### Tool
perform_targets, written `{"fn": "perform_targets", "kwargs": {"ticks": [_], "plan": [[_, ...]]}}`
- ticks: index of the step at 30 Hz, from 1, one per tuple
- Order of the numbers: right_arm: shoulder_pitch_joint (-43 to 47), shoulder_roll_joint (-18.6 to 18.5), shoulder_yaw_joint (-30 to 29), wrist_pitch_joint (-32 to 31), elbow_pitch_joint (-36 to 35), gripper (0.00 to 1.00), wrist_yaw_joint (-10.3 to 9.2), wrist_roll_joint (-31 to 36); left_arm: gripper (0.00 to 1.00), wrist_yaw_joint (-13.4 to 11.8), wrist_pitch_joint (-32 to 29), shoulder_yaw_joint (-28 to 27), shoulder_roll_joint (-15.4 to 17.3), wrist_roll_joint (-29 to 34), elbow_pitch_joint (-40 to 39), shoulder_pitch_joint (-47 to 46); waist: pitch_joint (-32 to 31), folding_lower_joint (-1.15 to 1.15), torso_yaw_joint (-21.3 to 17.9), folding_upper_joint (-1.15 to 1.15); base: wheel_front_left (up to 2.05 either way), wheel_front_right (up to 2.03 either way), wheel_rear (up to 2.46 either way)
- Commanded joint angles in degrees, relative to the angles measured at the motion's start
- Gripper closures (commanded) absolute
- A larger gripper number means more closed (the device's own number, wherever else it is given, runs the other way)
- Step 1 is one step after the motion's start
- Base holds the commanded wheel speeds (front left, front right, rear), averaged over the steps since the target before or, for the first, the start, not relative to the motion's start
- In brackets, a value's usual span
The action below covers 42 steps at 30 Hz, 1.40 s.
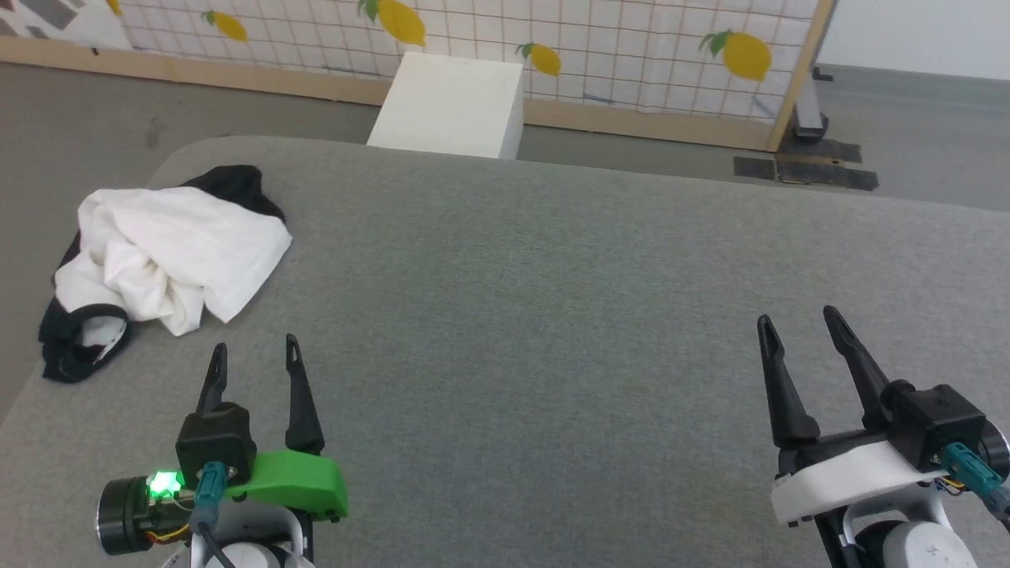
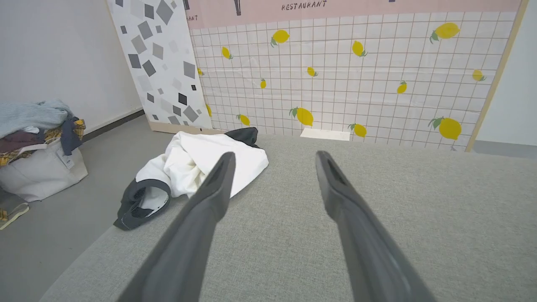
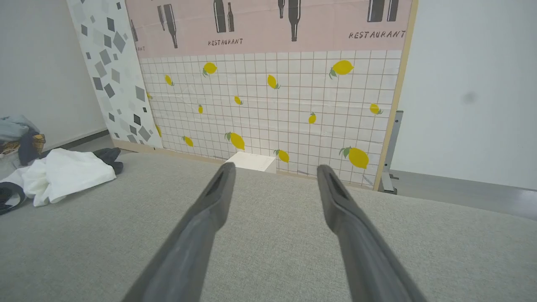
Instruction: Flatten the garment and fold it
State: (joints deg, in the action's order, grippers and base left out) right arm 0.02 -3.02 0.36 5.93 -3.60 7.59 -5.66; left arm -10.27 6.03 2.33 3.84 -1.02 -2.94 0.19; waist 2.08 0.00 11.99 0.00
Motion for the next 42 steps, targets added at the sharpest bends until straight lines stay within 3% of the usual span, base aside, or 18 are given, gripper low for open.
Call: {"fn": "perform_targets", "kwargs": {"ticks": [1,17,24,29,38,41,42], "plan": [[0.5,0.1,0.1,0.6,-0.6,0.00,-0.04,-0.7,0.00,-0.8,0.6,-0.2,0.1,0.0,-0.4,-1.0,0.3,0.00,1.7,0.00,0.00,0.00,0.00],[0.7,0.1,1.0,2.6,-1.6,0.00,-0.06,-2.1,0.00,-3.2,2.5,-2.3,-0.3,-0.6,0.2,-1.3,1.3,0.00,8.9,0.00,0.00,0.00,0.00],[0.4,0.1,1.2,3.4,-2.4,0.00,-0.06,-2.0,0.00,-2.8,3.3,-6.1,-0.1,-1.8,1.0,-4.3,3.1,0.00,10.4,0.00,0.00,0.00,0.00],[-0.5,-0.1,1.3,4.0,-3.3,0.00,-0.06,-0.9,0.00,-1.5,3.9,-9.9,1.3,-3.1,4.4,-10.9,6.6,0.00,11.0,0.00,0.00,0.00,0.00],[-4.7,-3.1,1.8,5.0,-5.1,0.00,-0.07,-0.7,0.00,3.2,4.9,-15.2,9.6,-6.8,19.0,-28.1,16.1,0.00,9.6,0.00,0.00,0.00,0.00],[-6.3,-4.3,1.5,5.4,-5.9,0.00,-0.07,-0.6,0.00,5.4,3.6,-16.4,12.1,-9.6,25.1,-34.7,19.5,0.00,9.1,0.00,0.00,0.00,0.00],[-7.3,-4.9,1.3,5.6,-6.6,0.00,-0.08,-0.6,0.00,7.4,1.8,-17.2,13.0,-12.3,29.1,-39.4,21.7,0.00,8.9,0.00,0.00,0.00,0.00]]}}
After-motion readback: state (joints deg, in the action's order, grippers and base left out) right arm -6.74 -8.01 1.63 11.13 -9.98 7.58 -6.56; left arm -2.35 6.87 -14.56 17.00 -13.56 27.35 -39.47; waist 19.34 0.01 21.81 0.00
